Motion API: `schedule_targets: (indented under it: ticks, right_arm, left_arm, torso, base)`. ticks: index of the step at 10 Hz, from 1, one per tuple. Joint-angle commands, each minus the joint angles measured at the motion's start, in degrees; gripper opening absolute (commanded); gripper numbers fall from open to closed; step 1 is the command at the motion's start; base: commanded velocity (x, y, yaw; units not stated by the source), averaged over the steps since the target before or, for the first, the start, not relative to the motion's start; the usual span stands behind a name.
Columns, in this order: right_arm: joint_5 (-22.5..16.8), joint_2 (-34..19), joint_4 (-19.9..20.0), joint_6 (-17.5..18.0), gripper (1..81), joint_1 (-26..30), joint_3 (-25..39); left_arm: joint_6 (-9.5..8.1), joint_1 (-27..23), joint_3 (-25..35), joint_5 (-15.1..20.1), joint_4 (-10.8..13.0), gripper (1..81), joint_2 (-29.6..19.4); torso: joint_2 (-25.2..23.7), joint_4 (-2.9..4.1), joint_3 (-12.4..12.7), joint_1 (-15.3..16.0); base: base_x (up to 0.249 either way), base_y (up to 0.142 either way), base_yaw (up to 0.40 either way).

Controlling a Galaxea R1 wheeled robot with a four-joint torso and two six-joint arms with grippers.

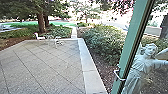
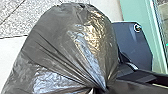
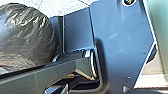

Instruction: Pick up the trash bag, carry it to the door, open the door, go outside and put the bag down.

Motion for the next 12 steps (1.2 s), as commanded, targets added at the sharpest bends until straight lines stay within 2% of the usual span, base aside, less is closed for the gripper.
schedule_targets:
  ticks: [1,12]
  right_arm:
    - [-3.7,0.1,-0.3,-0.2,81.1,1.9,0.4]
    - [-3.8,0.1,0.0,-0.1,81.1,2.1,0.5]
  left_arm:
    - [0.12,-1.9,0.3,3.0,0.3,1.0,-0.2]
    - [0.21,-1.9,0.3,3.0,0.2,1.0,-0.5]
  torso:
    - [0.0,0.0,0.0,0.0]
    - [0.0,0.0,0.0,-0.1]
  base:
    - [0.096,0.075,0.0]
    - [0.097,0.0,0.0]
